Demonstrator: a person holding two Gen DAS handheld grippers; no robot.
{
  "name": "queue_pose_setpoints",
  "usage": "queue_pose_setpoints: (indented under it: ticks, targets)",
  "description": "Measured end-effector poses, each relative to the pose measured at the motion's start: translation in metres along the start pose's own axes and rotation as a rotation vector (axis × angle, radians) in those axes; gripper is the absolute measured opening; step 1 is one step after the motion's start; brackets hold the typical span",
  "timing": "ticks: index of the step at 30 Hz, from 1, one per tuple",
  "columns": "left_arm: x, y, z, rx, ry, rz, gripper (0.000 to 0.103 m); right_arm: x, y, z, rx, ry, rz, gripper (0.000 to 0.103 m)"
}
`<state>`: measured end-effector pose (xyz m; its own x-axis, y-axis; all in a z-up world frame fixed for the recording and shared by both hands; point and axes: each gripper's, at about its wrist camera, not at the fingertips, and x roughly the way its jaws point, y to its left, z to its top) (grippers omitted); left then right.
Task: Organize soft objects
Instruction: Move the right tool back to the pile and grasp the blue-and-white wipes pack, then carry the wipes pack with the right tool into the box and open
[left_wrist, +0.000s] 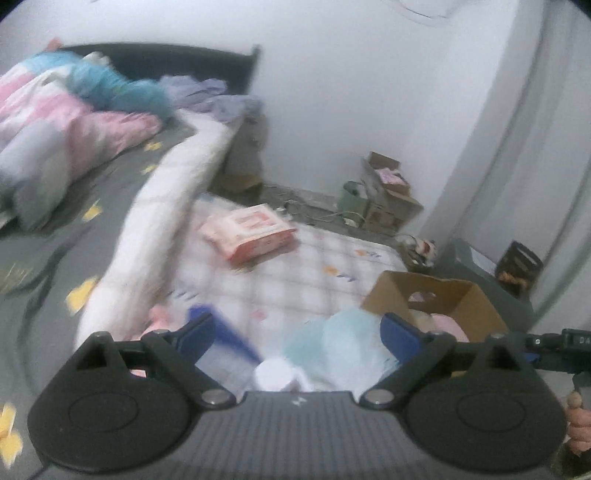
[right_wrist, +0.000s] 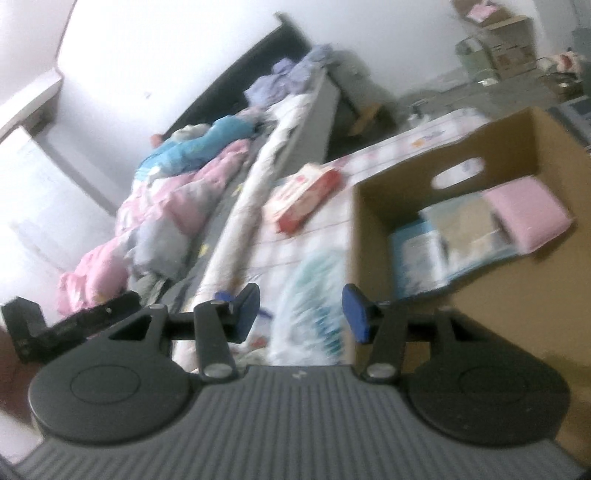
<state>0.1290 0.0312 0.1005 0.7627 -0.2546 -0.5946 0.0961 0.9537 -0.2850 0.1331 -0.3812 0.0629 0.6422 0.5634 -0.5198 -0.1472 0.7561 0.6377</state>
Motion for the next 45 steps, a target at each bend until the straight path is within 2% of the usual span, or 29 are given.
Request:
queue_pose_setpoints:
  ticks: [5,9,15,19,24,27,32,34,36,39,41,45]
  targets:
    - [-0.026,0.037,-0.036,-0.055,0.0,0.033,0.096,0.021,0.035,-0.022,-0.008,0.037,0.064,0.05]
    - [-0.043,0.058,-0.069,-0.059,-0.009,0.082,0.096,0.043,0.055,-0.042,0.005,0.075,0.12,0.05]
    - [-0.048,0.072,-0.108,-0.076,0.004,0.11,0.096,0.075,0.082,-0.071,0.005,0.152,0.172,0.051]
    - [-0.046,0.074,-0.121,-0.062,0.007,0.119,0.095,0.092,0.093,-0.084,-0.001,0.206,0.182,0.051]
    - [-0.037,0.067,-0.122,-0.032,-0.023,0.108,0.094,0.103,0.106,-0.092,-0.037,0.248,0.174,0.052]
    - [-0.028,0.061,-0.116,-0.012,-0.042,0.085,0.09,0.111,0.113,-0.09,-0.057,0.262,0.167,0.052]
    - [-0.002,0.053,-0.103,0.001,-0.057,0.039,0.076,0.127,0.136,-0.062,-0.152,0.276,0.144,0.054]
    - [0.011,0.051,-0.096,0.002,-0.061,0.034,0.071,0.137,0.147,-0.043,-0.206,0.283,0.141,0.063]
    - [0.025,0.051,-0.091,-0.006,-0.051,0.042,0.066,0.151,0.157,-0.023,-0.24,0.292,0.127,0.067]
    - [0.047,0.057,-0.084,-0.043,-0.019,0.052,0.057,0.188,0.167,0.002,-0.283,0.358,0.133,0.074]
    - [0.06,0.062,-0.082,-0.064,0.002,0.056,0.052,0.219,0.169,0.012,-0.289,0.428,0.132,0.075]
    - [0.083,0.072,-0.079,-0.096,0.052,0.061,0.052,0.282,0.16,0.02,-0.272,0.541,0.123,0.075]
